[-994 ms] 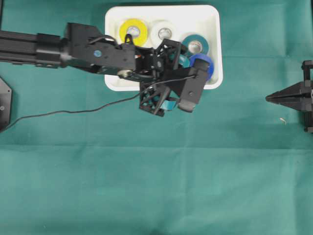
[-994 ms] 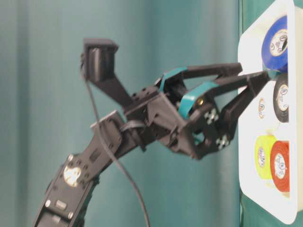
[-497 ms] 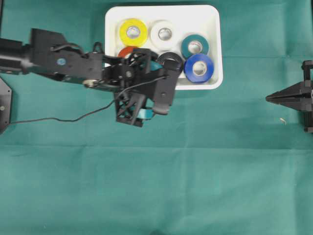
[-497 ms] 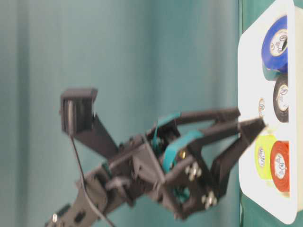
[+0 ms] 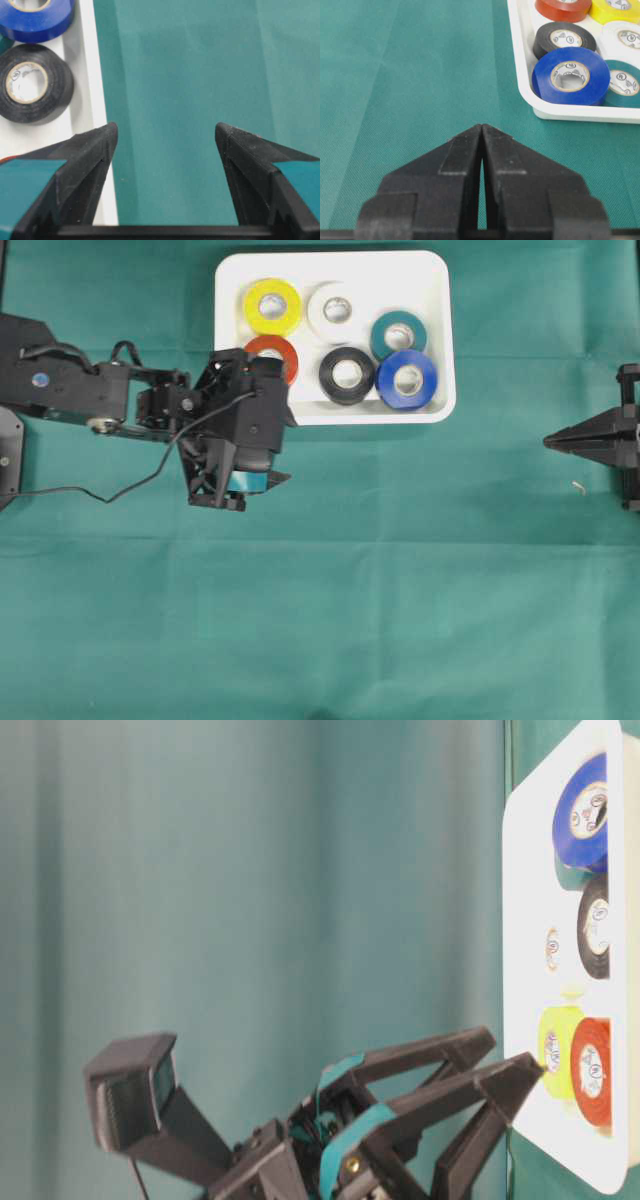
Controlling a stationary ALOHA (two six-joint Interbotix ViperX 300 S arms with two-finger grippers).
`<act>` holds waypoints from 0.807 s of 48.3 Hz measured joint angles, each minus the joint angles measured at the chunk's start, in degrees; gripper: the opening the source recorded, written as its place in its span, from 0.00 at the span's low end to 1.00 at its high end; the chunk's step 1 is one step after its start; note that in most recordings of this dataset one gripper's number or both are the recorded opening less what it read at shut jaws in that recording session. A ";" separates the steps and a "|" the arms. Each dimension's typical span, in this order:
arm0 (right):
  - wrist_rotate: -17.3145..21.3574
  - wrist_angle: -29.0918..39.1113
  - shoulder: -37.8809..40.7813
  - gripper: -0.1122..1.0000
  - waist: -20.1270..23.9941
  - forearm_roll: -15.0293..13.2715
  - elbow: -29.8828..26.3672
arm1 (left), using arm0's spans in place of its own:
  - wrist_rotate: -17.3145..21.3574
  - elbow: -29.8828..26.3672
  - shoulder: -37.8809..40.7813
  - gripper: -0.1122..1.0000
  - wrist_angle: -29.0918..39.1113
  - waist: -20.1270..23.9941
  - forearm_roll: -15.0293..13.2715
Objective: Put the tape into the white case with the left arm.
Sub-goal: 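Open the left gripper to release the blue roll and withdraw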
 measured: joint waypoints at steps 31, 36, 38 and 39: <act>0.00 0.00 0.00 0.02 0.00 0.00 0.00 | -0.88 7.29 -3.08 0.80 -16.88 0.09 -0.09; 0.00 0.00 0.00 0.02 0.00 0.00 0.00 | -0.88 7.65 -3.25 0.80 -17.05 0.09 -0.09; 0.00 0.00 0.00 0.02 0.00 0.00 0.00 | -0.88 7.65 -3.25 0.80 -17.14 0.00 -0.09; 0.00 0.00 0.00 0.02 0.00 0.00 0.00 | -0.88 7.65 -3.16 0.80 -17.14 0.09 -0.09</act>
